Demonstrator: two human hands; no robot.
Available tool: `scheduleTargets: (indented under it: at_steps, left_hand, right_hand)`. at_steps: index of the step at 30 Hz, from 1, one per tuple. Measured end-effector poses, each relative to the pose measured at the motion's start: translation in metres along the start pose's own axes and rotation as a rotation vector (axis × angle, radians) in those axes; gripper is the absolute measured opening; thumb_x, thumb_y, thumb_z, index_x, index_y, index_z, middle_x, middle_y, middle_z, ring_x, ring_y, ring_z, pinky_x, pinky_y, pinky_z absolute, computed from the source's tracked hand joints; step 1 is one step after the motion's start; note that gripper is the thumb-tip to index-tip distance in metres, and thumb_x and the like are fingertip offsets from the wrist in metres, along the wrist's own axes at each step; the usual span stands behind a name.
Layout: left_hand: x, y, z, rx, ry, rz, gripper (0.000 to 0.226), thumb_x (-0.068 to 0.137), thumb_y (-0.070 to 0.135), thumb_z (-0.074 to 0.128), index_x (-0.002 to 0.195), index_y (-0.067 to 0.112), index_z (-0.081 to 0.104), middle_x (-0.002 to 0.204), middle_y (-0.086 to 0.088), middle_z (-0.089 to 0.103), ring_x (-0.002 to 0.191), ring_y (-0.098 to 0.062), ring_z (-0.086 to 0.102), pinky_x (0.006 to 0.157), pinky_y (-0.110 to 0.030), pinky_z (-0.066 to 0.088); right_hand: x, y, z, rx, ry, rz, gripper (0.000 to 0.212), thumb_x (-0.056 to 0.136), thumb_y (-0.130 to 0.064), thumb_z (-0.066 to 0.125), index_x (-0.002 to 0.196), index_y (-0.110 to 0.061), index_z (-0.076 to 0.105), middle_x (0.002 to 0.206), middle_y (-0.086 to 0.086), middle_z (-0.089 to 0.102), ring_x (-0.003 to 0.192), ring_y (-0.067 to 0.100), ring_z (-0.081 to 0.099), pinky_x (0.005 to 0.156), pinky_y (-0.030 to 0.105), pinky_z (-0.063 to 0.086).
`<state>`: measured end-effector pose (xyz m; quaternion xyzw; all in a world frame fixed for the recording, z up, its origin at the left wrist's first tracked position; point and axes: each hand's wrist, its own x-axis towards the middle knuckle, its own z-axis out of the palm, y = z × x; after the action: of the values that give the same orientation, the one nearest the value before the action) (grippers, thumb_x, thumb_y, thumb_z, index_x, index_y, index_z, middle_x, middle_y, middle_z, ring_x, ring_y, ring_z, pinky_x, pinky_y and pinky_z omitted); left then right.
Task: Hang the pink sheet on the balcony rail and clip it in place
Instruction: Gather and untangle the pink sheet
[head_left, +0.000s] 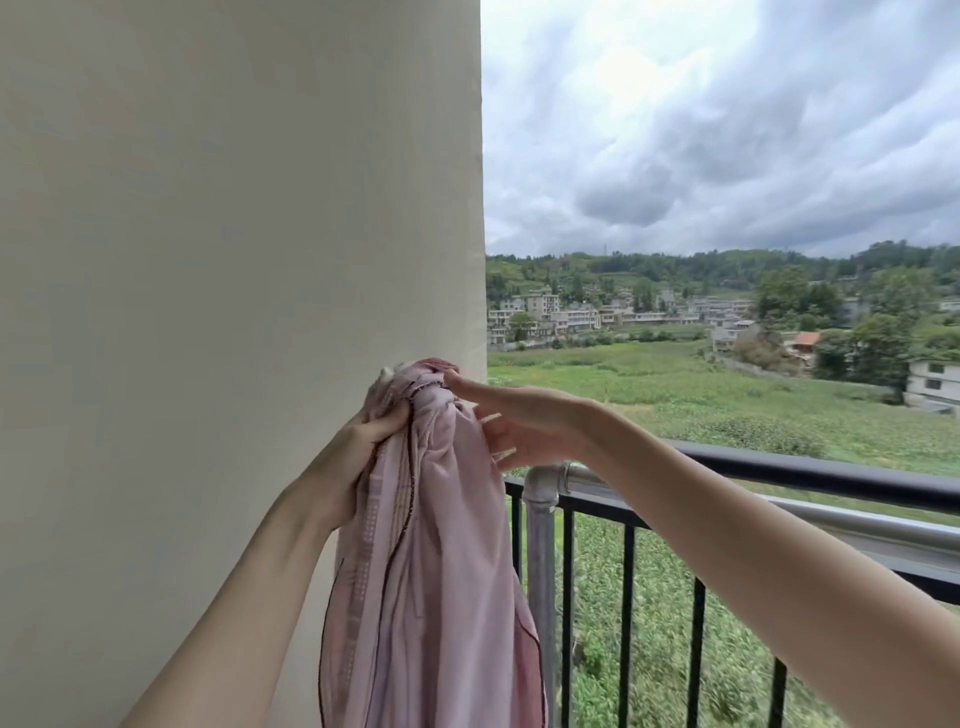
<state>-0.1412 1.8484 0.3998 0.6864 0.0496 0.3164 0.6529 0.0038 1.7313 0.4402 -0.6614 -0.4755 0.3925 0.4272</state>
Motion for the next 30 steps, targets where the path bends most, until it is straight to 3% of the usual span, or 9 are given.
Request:
scheduleTargets:
  at_steps: [4,9,14,19,20,22,24,26,30]
  left_hand:
    - [0.004,0.000,0.007,0.104,-0.115,0.073,0.056,0.087,0.057,0.044,0.135,0.030,0.045,0.142,0.002,0.046,0.128,-0.014,0.046,0.110,-0.038,0.034]
    - [-0.006,0.013,0.014,-0.038,-0.150,-0.031,0.073,0.089,0.061,0.010,0.124,0.016,0.055,0.126,-0.004,0.061,0.118,-0.015,0.056,0.094,-0.027,0.049]
    - [-0.029,0.030,0.019,0.122,-0.116,0.039,0.076,0.093,0.056,0.010,0.105,0.004,0.064,0.102,-0.010,0.070,0.097,-0.020,0.065,0.075,-0.024,0.054]
    - [-0.048,0.041,0.025,0.469,0.008,0.378,0.073,0.088,0.065,0.034,0.089,-0.006,0.052,0.093,-0.025,0.059,0.085,-0.041,0.057,0.085,-0.061,0.044]
    - [-0.053,0.042,0.028,0.578,0.025,0.449,0.070,0.089,0.063,0.034,0.083,-0.003,0.056,0.091,-0.020,0.060,0.085,-0.039,0.057,0.083,-0.058,0.045]
    - [-0.068,0.047,0.040,0.635,0.034,0.579,0.041,0.095,0.042,0.036,0.076,0.022,0.066,0.087,0.017,0.063,0.087,-0.005,0.059,0.085,-0.029,0.046]
    - [-0.084,0.058,0.059,0.639,-0.015,0.664,0.031,0.095,0.024,0.038,0.101,0.021,0.068,0.102,0.031,0.058,0.103,0.012,0.050,0.092,-0.011,0.038]
    - [-0.094,0.065,0.074,0.620,-0.097,0.637,0.032,0.095,0.019,0.041,0.121,0.013,0.058,0.115,0.021,0.057,0.112,0.011,0.048,0.099,-0.012,0.036]
    - [-0.117,0.075,0.122,0.610,-0.212,0.675,0.042,0.091,0.000,0.050,0.128,0.018,0.045,0.122,0.010,0.053,0.117,0.005,0.049,0.098,-0.010,0.037]
  right_hand:
    - [0.006,0.007,0.007,0.095,0.011,-0.096,0.079,0.072,-0.063,0.061,0.125,-0.004,0.054,0.116,0.008,0.066,0.106,0.021,0.063,0.097,0.036,0.048]
    - [-0.007,0.008,0.024,0.020,0.106,-0.324,0.029,0.081,-0.039,0.066,0.105,-0.024,0.059,0.102,0.001,0.070,0.092,0.012,0.068,0.085,0.028,0.054]
    - [-0.028,0.009,0.044,0.009,0.270,-0.449,0.028,0.078,0.000,0.069,0.103,-0.010,0.059,0.087,0.005,0.069,0.071,0.009,0.069,0.067,0.022,0.056]
    - [-0.063,0.001,0.052,0.094,0.407,-0.450,0.014,0.080,0.007,0.059,0.080,-0.007,0.060,0.062,0.000,0.067,0.052,0.008,0.064,0.054,0.020,0.054]
    - [-0.071,-0.001,0.053,0.126,0.444,-0.450,0.014,0.079,0.007,0.059,0.079,-0.007,0.061,0.059,-0.001,0.066,0.051,0.009,0.063,0.052,0.019,0.054]
    - [-0.093,-0.006,0.053,0.173,0.498,-0.434,0.012,0.078,0.005,0.058,0.077,-0.007,0.062,0.059,0.002,0.065,0.049,0.010,0.061,0.050,0.019,0.052]
    - [-0.119,-0.009,0.051,0.195,0.531,-0.418,0.010,0.078,0.003,0.058,0.081,-0.006,0.062,0.058,0.002,0.063,0.047,0.011,0.059,0.046,0.018,0.049]
    - [-0.148,-0.010,0.048,0.217,0.552,-0.411,0.013,0.075,-0.001,0.059,0.087,-0.006,0.062,0.061,0.003,0.062,0.048,0.013,0.058,0.047,0.020,0.047]
    - [-0.220,-0.005,0.041,0.292,0.570,-0.377,0.022,0.062,-0.014,0.059,0.082,-0.008,0.065,0.064,0.006,0.062,0.052,0.018,0.056,0.056,0.026,0.045]
